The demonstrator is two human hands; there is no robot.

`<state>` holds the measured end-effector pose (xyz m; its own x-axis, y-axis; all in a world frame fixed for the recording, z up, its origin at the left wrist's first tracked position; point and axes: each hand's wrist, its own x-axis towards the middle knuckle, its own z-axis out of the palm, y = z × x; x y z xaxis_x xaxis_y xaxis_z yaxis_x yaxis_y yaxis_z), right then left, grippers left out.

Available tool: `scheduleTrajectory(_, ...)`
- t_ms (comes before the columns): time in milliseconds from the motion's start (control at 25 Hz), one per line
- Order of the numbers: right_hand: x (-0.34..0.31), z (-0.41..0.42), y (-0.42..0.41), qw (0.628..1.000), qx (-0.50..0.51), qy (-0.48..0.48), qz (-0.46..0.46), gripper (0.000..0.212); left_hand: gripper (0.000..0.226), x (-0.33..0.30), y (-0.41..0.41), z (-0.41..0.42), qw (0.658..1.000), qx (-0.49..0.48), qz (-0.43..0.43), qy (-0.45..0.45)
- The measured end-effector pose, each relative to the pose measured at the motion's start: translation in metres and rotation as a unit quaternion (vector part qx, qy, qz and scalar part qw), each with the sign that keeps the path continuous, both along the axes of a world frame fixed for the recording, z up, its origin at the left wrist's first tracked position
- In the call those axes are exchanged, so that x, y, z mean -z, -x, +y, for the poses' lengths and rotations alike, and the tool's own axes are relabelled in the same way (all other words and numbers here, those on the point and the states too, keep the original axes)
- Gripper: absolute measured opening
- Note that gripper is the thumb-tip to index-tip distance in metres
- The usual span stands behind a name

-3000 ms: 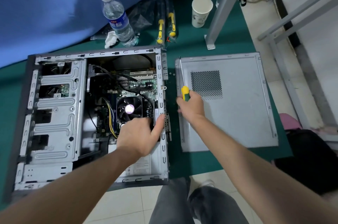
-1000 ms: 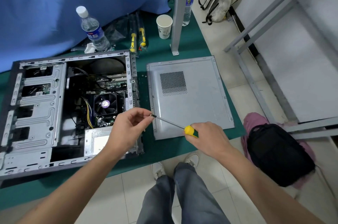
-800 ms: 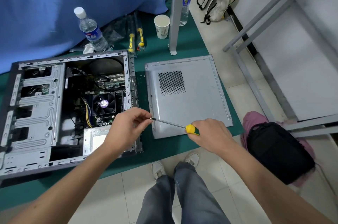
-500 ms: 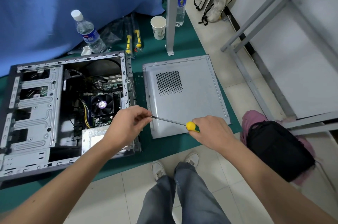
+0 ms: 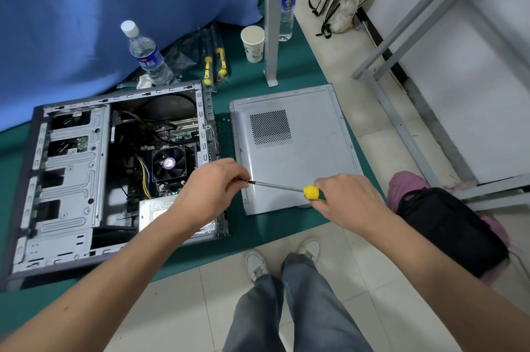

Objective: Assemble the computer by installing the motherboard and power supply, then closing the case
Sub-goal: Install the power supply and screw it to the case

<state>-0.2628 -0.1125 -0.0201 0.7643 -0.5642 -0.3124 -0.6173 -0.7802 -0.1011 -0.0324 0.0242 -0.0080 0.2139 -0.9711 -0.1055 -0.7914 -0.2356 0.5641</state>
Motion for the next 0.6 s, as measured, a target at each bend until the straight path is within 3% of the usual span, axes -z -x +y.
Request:
scheduleTrajectory(80,-0.008,-0.004,-0.002,1.000,0.007,-0.020,0.001,0.034,0.011,-0.001,0.000,-0.001,0.999,0.022,-0.032,-0.009)
scheduleTrajectory(240,-0.021,-0.006,-0.004,0.997,-0.009,-0.059,-0.043,0.017,0.008,0.000,-0.009,-0.005,0.997,-0.060,0.035,-0.039)
scheduleTrajectory(360,-0.025,-0.019,0.000,0.965,0.038,-0.253,-0.051,0.045,0.006,-0.001,-0.018,-0.012,0.995,-0.024,0.036,-0.093)
scheduleTrajectory(440,-0.025,-0.033,0.007,0.904,0.122,-0.390,-0.126,0.046,0.008,-0.002,-0.023,-0.019,0.990,0.021,0.015,-0.135)
scheduleTrajectory(600,-0.013,-0.042,0.015,0.706,0.299,-0.554,-0.324,0.029,0.010,-0.005,-0.033,-0.040,0.978,0.082,-0.028,-0.191)
